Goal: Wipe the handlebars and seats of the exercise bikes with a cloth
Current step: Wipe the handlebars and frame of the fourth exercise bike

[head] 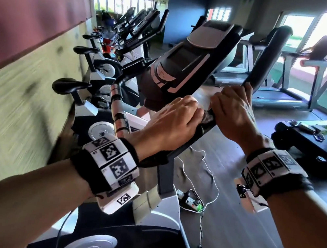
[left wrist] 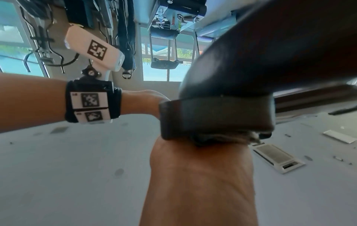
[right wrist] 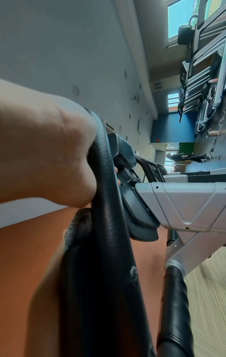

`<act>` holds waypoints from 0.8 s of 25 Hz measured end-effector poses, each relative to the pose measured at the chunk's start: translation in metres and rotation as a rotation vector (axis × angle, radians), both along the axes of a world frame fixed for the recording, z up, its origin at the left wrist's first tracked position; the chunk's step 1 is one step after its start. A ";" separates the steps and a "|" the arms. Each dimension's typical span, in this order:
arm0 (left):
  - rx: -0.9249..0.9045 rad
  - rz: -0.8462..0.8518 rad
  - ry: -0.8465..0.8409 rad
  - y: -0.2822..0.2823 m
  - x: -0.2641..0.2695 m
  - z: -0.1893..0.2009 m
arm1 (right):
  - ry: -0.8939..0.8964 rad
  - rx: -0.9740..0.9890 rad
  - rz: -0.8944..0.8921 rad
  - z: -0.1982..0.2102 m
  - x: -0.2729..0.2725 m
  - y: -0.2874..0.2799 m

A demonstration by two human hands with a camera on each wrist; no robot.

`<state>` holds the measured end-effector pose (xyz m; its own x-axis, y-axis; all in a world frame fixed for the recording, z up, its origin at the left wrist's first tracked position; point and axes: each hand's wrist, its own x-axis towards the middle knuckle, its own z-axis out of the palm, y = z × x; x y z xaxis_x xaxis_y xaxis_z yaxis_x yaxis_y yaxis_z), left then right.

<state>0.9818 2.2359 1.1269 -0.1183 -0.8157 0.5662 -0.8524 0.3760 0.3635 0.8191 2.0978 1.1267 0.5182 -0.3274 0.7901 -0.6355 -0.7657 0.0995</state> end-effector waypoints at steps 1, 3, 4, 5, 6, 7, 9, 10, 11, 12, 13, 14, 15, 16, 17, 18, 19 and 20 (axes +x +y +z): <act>-0.058 -0.070 -0.010 0.005 0.001 -0.003 | 0.002 -0.003 0.011 0.000 -0.001 0.000; -0.098 -0.243 -0.014 0.016 0.011 -0.009 | -0.005 -0.017 0.026 -0.001 -0.002 0.001; -0.086 -0.262 0.000 0.018 0.016 -0.009 | -0.010 -0.023 0.028 -0.001 -0.003 0.001; -0.070 -0.219 0.022 0.017 0.019 -0.010 | -0.013 -0.021 0.027 -0.001 -0.003 0.000; -0.059 -0.142 0.032 0.014 0.019 -0.011 | -0.014 -0.017 0.028 -0.001 -0.003 -0.001; -0.050 -0.059 0.035 0.013 0.016 -0.012 | -0.014 -0.011 0.031 -0.002 -0.003 -0.001; -0.007 0.032 0.103 0.011 0.007 -0.013 | -0.014 -0.016 0.035 -0.001 -0.003 -0.003; -0.004 0.047 0.167 0.014 0.004 -0.011 | -0.016 -0.016 0.041 -0.001 -0.002 -0.003; -0.062 0.057 0.197 0.017 0.004 -0.007 | -0.021 -0.018 0.046 -0.001 -0.002 -0.003; -0.160 0.055 0.182 0.019 0.008 -0.004 | -0.019 -0.018 0.047 -0.002 -0.001 -0.003; -0.247 0.025 0.105 0.020 0.015 -0.001 | -0.015 -0.019 0.048 -0.002 -0.001 -0.002; -0.295 -0.059 0.009 0.020 0.021 0.000 | -0.016 -0.021 0.047 -0.001 -0.002 -0.002; -0.293 -0.164 -0.066 0.020 0.025 -0.002 | -0.021 -0.023 0.045 -0.001 -0.002 -0.002; -0.256 -0.251 -0.094 0.020 0.026 -0.004 | -0.025 -0.024 0.039 -0.002 -0.001 -0.003; -0.213 -0.302 -0.070 0.017 0.027 -0.006 | -0.026 -0.019 0.030 -0.002 -0.001 -0.003; -0.182 -0.300 -0.026 0.014 0.024 -0.007 | -0.025 -0.010 0.028 -0.002 0.000 -0.003; -0.161 -0.253 0.012 0.010 0.020 -0.006 | -0.031 -0.005 0.029 -0.002 0.000 -0.002; -0.148 -0.172 0.023 0.004 0.014 -0.004 | -0.040 -0.004 0.030 -0.001 0.001 -0.003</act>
<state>0.9962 2.2403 1.1230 -0.2341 -0.6925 0.6824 -0.7634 0.5656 0.3120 0.8196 2.0953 1.1262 0.4962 -0.3087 0.8114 -0.6155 -0.7843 0.0780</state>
